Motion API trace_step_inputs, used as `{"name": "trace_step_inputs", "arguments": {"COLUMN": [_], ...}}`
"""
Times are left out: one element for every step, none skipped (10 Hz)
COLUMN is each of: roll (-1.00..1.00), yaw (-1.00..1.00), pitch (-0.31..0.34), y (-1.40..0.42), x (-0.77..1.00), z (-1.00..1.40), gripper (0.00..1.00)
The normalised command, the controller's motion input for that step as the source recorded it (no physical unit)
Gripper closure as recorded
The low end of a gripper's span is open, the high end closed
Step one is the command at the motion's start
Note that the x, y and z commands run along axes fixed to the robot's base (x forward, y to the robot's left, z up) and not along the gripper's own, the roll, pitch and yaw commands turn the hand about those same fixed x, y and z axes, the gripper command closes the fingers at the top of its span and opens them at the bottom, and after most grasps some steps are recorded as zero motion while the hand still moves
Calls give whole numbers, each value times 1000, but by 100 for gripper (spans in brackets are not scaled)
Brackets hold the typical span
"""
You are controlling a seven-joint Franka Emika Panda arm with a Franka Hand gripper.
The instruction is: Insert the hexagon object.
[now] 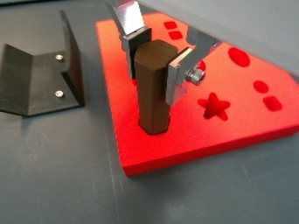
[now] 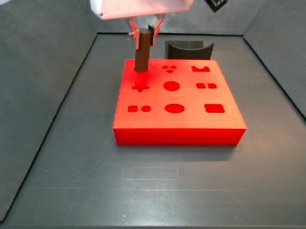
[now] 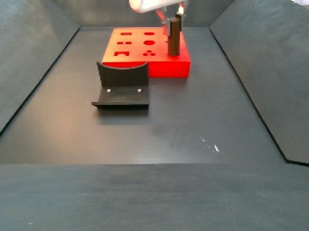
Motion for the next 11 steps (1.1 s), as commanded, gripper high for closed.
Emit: {"name": "trace_step_inputs", "arguments": {"roll": [-30, -73, -104, 0, 0, 31, 130, 256, 323, 301, 0], "yaw": [-483, -271, -166, -163, 0, 0, -83, -109, -91, -69, -31], "pitch": [-143, -141, -170, -130, 0, -39, -59, -94, -146, -137, -30], "y": [0, 29, 0, 0, 0, 0, -14, -20, -20, -11, 20], "x": [-169, -183, -186, -166, -60, -80, -31, -131, -214, -134, 0], "z": [-263, -120, -37, 0, -57, -111, -126, -251, -354, -374, -346], "gripper": [100, 100, 100, 100, 100, 100, 100, 100, 100, 100, 100]}}
